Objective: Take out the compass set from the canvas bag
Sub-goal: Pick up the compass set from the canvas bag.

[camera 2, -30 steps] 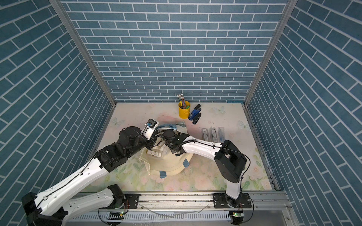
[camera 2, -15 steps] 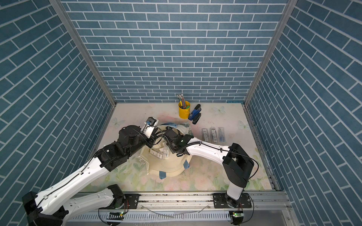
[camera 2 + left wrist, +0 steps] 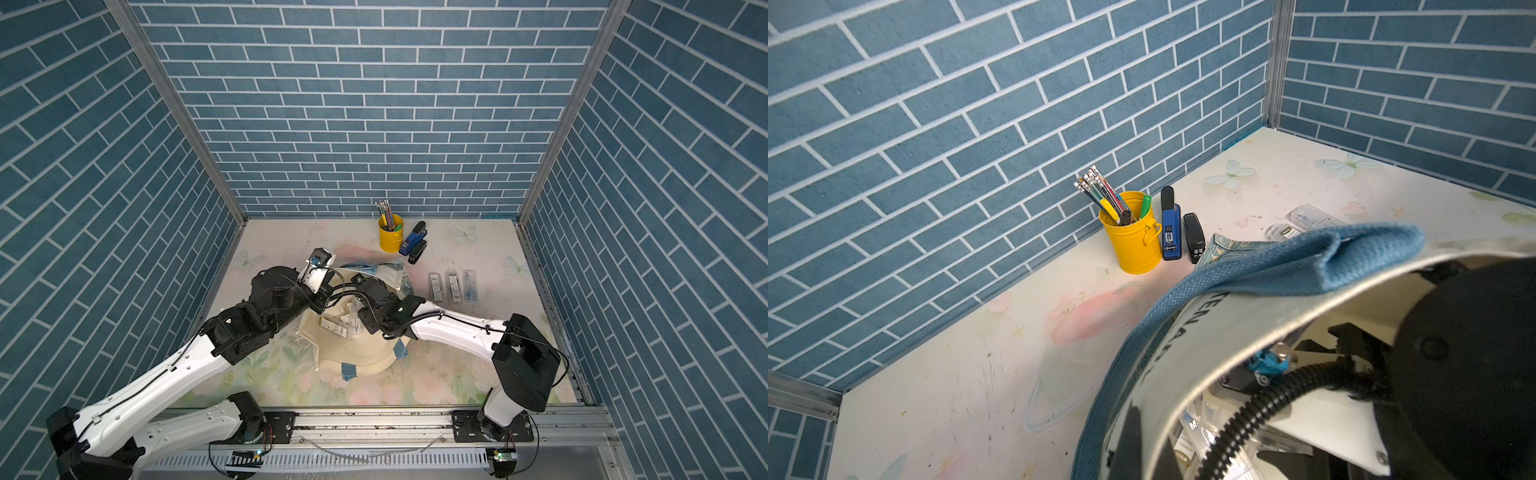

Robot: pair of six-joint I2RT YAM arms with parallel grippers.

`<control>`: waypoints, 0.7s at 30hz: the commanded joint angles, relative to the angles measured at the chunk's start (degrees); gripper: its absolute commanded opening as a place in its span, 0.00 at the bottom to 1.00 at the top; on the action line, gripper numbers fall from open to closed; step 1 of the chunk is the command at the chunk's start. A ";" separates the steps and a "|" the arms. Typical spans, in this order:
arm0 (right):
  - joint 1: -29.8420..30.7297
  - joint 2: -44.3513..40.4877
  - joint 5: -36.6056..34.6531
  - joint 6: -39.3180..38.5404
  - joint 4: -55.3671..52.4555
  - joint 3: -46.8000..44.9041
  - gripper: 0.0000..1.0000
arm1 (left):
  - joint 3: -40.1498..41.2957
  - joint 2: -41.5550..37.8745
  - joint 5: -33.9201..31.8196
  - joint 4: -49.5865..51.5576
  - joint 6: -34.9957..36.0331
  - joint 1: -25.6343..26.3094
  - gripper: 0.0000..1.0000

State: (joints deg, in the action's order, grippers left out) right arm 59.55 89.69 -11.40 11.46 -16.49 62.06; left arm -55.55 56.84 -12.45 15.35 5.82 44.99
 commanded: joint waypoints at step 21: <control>0.11 -19.98 9.78 -0.39 1.70 1.81 0.19 | 0.66 -1.38 -2.56 -2.39 -1.70 0.10 0.00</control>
State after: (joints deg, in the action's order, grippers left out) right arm 59.64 72.44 -1.61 10.68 -12.51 59.05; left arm -55.24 56.86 -13.74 15.81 4.45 44.97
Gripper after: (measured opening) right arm 0.483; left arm 0.052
